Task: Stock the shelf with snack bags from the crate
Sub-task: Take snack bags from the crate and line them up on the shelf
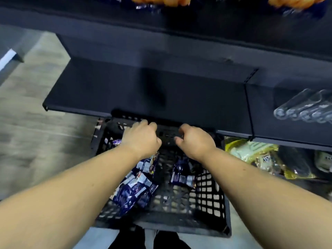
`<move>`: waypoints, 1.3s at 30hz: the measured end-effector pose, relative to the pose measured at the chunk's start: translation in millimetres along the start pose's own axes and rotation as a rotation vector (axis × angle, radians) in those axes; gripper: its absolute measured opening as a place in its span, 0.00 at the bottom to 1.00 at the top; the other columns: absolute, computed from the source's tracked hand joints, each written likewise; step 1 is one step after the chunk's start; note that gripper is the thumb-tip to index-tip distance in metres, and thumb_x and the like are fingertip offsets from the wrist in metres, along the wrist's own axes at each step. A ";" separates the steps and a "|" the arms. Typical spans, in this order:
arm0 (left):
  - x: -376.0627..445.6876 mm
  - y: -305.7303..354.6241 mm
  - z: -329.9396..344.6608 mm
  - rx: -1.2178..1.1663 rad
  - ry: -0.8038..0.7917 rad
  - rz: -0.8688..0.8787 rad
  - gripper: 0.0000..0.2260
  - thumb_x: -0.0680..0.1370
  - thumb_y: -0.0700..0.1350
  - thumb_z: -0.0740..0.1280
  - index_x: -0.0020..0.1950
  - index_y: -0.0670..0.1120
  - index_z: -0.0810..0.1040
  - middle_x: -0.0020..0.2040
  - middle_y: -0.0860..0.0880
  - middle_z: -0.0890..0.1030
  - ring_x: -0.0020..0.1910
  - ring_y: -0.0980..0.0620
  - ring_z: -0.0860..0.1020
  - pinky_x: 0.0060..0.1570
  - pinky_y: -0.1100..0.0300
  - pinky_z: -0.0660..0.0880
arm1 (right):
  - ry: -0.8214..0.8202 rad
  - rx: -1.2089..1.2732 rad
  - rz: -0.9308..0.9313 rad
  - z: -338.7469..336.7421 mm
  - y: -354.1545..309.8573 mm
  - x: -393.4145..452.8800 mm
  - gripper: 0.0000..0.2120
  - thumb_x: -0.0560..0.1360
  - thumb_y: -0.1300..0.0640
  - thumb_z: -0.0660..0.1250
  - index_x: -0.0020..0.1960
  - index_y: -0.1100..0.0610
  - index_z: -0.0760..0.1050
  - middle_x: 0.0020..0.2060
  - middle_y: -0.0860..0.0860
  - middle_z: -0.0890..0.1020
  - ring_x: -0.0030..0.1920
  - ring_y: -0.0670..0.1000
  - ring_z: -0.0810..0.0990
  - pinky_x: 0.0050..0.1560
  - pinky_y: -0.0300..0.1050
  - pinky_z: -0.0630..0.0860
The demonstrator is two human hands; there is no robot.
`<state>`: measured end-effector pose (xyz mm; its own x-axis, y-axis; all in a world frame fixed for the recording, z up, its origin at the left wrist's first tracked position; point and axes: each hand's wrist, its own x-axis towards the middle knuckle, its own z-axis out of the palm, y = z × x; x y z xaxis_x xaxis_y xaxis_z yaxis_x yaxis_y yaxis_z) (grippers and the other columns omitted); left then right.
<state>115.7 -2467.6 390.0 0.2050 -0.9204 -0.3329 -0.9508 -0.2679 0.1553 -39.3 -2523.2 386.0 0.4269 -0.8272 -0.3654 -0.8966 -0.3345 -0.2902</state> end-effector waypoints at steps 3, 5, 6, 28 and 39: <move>5.2 -22.2 24.9 -0.016 -0.093 -0.036 0.17 0.76 0.53 0.60 0.63 0.48 0.72 0.61 0.45 0.73 0.63 0.42 0.70 0.58 0.48 0.68 | -0.080 0.031 0.026 31.5 -0.7 9.8 0.17 0.80 0.45 0.60 0.63 0.54 0.70 0.54 0.55 0.80 0.53 0.58 0.78 0.44 0.47 0.74; 8.4 -36.0 43.1 -0.027 -0.158 -0.045 0.19 0.77 0.54 0.60 0.65 0.48 0.71 0.63 0.45 0.72 0.64 0.42 0.69 0.59 0.48 0.68 | -0.131 0.036 0.045 52.0 -2.8 15.5 0.18 0.80 0.46 0.60 0.65 0.55 0.69 0.54 0.55 0.80 0.53 0.58 0.78 0.45 0.48 0.75; 9.2 -42.0 53.4 -0.028 -0.189 -0.046 0.20 0.78 0.54 0.61 0.67 0.48 0.70 0.64 0.45 0.71 0.64 0.43 0.69 0.60 0.48 0.68 | -0.152 0.040 0.054 62.2 -3.7 17.2 0.18 0.80 0.46 0.60 0.65 0.55 0.69 0.55 0.55 0.79 0.53 0.58 0.78 0.45 0.48 0.75; -8.6 -87.8 235.3 -0.117 -0.775 -0.228 0.47 0.75 0.57 0.69 0.78 0.49 0.38 0.78 0.42 0.48 0.76 0.37 0.48 0.70 0.43 0.60 | -0.567 0.150 0.200 277.1 5.3 38.8 0.19 0.79 0.48 0.62 0.68 0.52 0.66 0.54 0.56 0.79 0.51 0.58 0.79 0.54 0.55 0.78; 2.4 -95.2 252.7 -0.171 -0.665 -0.203 0.43 0.75 0.58 0.68 0.78 0.49 0.44 0.76 0.44 0.57 0.73 0.41 0.60 0.64 0.48 0.66 | -0.693 0.123 0.166 326.9 4.5 47.0 0.41 0.75 0.59 0.71 0.78 0.53 0.48 0.74 0.56 0.63 0.71 0.60 0.65 0.67 0.56 0.69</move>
<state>148.1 -2372.3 139.3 0.1373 -0.4934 -0.8589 -0.8483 -0.5063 0.1553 15.2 -2416.1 78.4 0.2993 -0.3729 -0.8783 -0.9538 -0.1424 -0.2645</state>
